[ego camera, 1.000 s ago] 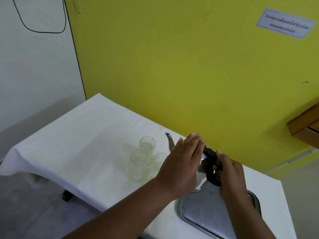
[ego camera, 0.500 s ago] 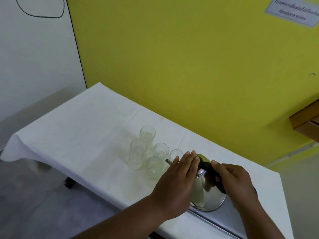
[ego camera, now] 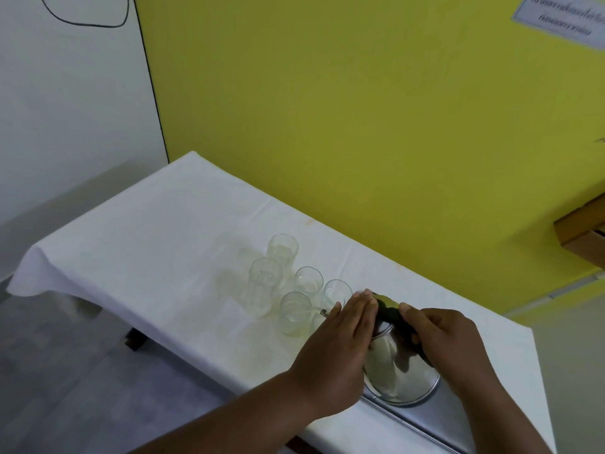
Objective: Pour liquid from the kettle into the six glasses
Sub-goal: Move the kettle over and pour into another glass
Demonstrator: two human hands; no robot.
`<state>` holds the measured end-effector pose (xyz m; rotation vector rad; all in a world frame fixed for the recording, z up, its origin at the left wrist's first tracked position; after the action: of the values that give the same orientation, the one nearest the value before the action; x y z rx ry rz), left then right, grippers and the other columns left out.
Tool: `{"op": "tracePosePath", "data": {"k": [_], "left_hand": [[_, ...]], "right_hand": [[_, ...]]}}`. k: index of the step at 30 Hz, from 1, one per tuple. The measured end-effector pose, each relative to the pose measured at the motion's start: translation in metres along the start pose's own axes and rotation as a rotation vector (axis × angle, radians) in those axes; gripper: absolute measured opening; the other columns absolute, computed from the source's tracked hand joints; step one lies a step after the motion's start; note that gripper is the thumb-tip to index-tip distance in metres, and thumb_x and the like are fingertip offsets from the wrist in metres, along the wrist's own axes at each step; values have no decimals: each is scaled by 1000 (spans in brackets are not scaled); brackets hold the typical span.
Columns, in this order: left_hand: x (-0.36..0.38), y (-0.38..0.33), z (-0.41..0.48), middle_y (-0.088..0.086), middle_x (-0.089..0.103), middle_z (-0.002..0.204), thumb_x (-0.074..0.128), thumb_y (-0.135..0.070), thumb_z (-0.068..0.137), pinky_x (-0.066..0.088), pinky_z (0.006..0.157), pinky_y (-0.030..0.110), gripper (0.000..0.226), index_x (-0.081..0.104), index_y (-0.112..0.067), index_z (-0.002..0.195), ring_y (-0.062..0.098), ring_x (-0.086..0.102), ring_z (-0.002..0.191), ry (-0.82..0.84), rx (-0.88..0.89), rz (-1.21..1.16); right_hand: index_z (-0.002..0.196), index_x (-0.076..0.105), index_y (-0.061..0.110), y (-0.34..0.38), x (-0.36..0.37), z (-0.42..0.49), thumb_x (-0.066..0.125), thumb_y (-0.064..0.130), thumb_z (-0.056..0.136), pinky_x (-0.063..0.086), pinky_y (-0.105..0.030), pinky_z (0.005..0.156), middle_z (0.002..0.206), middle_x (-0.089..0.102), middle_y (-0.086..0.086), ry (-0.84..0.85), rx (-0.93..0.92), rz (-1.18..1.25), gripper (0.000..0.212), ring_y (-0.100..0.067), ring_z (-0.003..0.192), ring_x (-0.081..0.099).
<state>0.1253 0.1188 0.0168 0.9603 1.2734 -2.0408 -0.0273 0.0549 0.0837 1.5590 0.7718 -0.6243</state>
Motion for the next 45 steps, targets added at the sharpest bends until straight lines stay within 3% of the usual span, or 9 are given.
{"op": "tracePosePath", "data": {"k": [4,13,18,24,30,36,45], "left_hand": [[1,0,1,15,3,161,47,-6,77,14,118,43,86,5,-1,151,24,-3,148,10,-2,-3],[-1,-2,0,13,3,161,50,-4,77,14,119,41,86,5,-1,151,23,-3,148,-4,4,-33],[-2,-3,0,13,4,161,49,-4,77,15,118,42,87,5,-1,151,24,-2,148,-6,8,-47],[-4,-5,0,12,1,161,50,-3,78,14,119,41,87,2,-3,151,22,-4,148,5,8,-55],[-2,-7,0,12,2,161,48,-5,80,14,118,41,84,4,-2,151,22,-5,148,7,12,-50],[-3,-7,1,12,2,161,50,-4,80,14,118,42,84,4,-2,151,22,-5,148,7,14,-58],[-2,-6,2,13,4,161,49,-4,79,17,118,43,85,5,-3,151,23,-2,148,7,12,-48]], "right_hand": [[38,54,12,1,-3,1,64,38,94,36,-32,55,35,55,2,-18,-6,-35,62,-20,44,50],[49,59,2,6,-6,-1,62,40,95,36,-32,55,35,55,2,-10,-21,-100,60,-21,47,53],[41,55,13,7,-7,-3,63,41,95,38,-31,55,36,56,4,-15,-17,-101,61,-21,49,55],[52,63,0,9,-9,-5,61,41,96,38,-30,55,48,67,-7,-11,-18,-114,60,-20,49,56],[42,58,10,7,-10,-5,62,40,95,41,-31,56,51,70,-5,-27,-15,-133,61,-22,51,59],[53,67,2,7,-11,-4,61,43,95,42,-31,58,53,71,-7,-12,-12,-127,59,-23,56,64],[53,66,5,2,-10,-3,61,42,95,41,-31,58,51,70,-8,-13,-6,-90,56,-25,54,64]]}}
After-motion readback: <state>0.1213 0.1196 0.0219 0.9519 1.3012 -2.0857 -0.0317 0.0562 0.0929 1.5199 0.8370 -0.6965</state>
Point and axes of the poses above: each hand's wrist, its own z-axis towards the middle knuckle, its own x-axis out of the palm, y = z × x, the point moved 3 cm from there along z, towards the middle knuckle
